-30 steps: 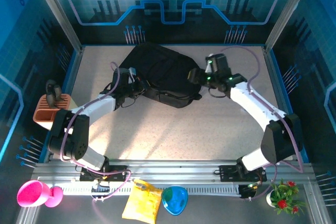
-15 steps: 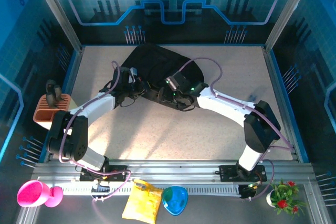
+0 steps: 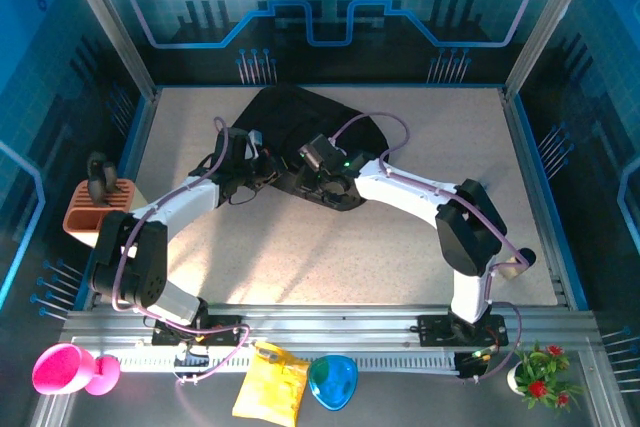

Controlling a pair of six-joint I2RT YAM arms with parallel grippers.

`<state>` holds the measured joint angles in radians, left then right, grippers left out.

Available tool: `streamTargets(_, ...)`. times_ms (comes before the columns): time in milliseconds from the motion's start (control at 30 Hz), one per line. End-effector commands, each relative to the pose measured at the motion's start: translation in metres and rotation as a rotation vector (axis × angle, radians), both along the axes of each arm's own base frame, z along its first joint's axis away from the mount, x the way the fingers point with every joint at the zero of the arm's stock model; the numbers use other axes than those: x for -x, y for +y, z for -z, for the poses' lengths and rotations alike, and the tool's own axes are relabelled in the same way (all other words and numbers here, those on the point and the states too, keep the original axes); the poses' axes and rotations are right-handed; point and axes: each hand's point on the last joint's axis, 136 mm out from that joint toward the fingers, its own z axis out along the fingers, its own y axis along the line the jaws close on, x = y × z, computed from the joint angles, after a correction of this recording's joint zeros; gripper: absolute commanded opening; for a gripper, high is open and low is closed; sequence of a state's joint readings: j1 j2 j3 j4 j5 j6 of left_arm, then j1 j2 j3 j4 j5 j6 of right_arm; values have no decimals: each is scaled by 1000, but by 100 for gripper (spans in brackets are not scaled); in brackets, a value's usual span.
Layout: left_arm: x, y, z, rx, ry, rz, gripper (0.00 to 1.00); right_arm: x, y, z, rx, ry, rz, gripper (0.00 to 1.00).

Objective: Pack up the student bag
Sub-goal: Zip the student bag at the top-center of the table.

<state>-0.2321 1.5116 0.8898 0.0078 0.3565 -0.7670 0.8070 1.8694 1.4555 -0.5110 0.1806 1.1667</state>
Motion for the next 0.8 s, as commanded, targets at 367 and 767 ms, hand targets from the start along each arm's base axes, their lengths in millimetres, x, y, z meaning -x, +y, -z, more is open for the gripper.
streamTargets(367, -6, -14, -47, 26, -136, 81, 0, 9, -8, 2, 76, -22, -44, 39)
streamTargets(767, -6, -13, -46, 16, -131, 79, 0, 8, 11, 4, 39, -11, -120, 31)
